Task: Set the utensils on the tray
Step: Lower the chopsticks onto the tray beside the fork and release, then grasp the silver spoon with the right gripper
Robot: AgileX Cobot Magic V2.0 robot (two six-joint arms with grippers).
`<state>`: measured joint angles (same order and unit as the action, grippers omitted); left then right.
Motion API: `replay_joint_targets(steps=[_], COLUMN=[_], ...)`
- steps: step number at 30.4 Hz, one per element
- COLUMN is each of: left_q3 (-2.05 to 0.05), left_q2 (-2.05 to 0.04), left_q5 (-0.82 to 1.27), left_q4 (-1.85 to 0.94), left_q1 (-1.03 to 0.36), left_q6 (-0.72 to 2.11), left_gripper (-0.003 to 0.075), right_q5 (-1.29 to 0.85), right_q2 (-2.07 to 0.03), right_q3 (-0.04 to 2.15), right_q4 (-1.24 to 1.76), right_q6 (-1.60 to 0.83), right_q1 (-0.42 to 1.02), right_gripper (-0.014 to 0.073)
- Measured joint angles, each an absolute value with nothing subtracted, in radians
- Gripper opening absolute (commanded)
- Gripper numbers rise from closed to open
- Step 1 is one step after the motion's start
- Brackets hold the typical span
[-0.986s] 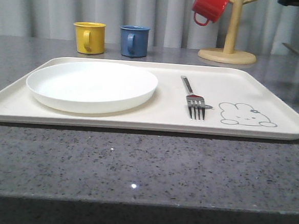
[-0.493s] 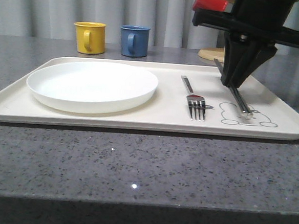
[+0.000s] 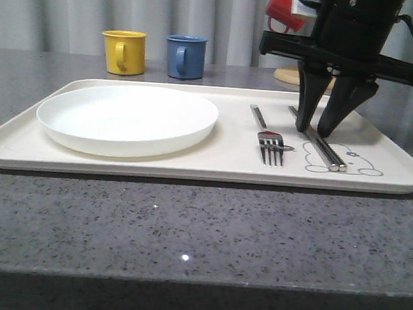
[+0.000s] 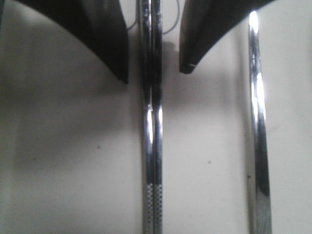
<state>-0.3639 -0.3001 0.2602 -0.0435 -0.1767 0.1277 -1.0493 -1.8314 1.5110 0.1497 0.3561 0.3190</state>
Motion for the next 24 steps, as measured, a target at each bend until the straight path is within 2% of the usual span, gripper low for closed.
replay_joint_targets(steps=[9,19,24], left_q3=[-0.364,-0.364,-0.364], left_q2=[-0.3,-0.3,-0.3], left_q5=[0.26,0.26,0.26], left_q4=[-0.043,-0.043,-0.043], left_q1=[-0.177,-0.177,-0.177], left_q6=[0.128,0.128,0.128], left_gripper=[-0.0018,-0.0018,-0.0018], right_q5=[-1.084,-1.186,-1.186], right_q2=[-1.751,-1.699,-1.711], right_q3=[1.511,1.511,1.511], right_q4=[0.127,0.109,0.107], right_q6=[0.292,0.068,0.008], right_q1=[0.266,-0.1,-0.204], right_gripper=[0.0381,0.0381,0.0381])
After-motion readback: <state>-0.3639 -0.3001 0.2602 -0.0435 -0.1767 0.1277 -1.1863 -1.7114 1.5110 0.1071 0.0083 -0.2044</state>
